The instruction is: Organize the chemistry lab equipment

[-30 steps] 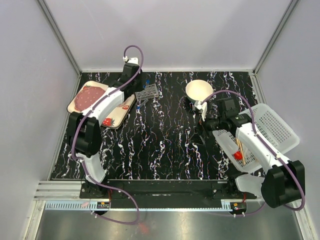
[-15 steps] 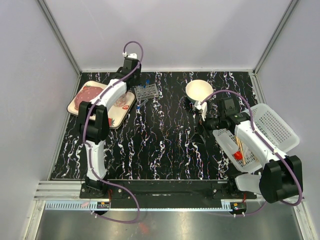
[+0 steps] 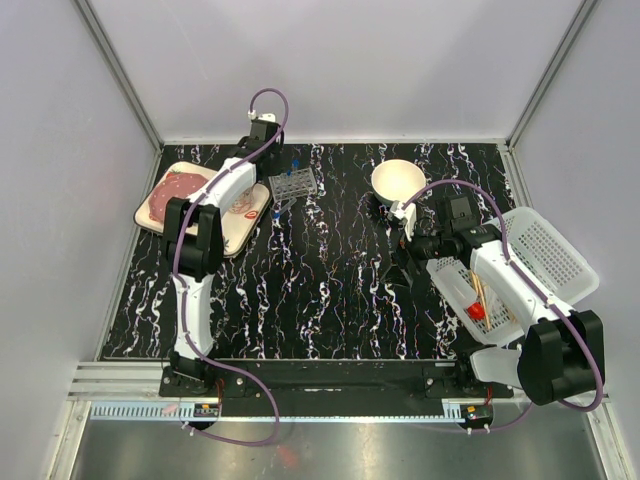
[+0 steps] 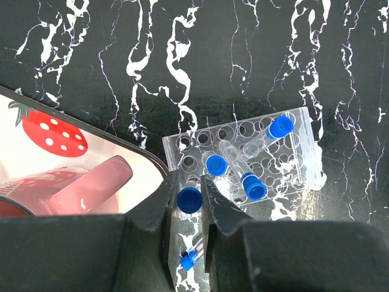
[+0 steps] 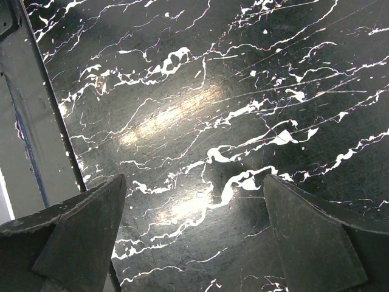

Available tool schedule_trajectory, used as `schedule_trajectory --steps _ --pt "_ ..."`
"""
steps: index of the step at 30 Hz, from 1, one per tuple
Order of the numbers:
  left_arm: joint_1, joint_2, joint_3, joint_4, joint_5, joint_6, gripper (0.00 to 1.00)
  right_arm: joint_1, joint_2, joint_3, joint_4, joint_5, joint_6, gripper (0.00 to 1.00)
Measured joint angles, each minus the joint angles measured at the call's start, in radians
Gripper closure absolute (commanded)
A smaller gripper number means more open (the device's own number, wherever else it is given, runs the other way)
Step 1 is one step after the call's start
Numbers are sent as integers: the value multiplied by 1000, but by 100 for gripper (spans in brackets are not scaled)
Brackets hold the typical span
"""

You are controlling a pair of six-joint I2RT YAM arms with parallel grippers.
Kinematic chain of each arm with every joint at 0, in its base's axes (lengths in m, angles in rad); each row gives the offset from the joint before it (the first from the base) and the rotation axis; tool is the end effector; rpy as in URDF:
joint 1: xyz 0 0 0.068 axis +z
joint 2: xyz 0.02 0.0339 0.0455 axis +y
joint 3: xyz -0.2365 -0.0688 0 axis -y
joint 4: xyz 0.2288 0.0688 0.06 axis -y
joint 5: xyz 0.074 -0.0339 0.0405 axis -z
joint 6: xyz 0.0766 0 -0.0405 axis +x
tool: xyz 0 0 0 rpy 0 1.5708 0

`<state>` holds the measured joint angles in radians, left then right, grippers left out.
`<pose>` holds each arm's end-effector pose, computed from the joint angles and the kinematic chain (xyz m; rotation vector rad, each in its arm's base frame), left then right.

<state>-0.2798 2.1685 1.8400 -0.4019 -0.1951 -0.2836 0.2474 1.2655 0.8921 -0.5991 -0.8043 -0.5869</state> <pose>0.4848 -0.1238 0.1925 -0.1042 2.2829 -0.0690 0.2341 0.1161 0.2064 -1.2074 1.9800 0.8441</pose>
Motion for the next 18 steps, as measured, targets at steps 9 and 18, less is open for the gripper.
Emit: schedule_trajectory --steps 9,18 --pt "2 11 4 -3 1 7 88 -10 0 0 -1 -1 -1 0" --pt "2 23 26 -19 5 7 84 -20 0 0 -1 -1 -1 0"
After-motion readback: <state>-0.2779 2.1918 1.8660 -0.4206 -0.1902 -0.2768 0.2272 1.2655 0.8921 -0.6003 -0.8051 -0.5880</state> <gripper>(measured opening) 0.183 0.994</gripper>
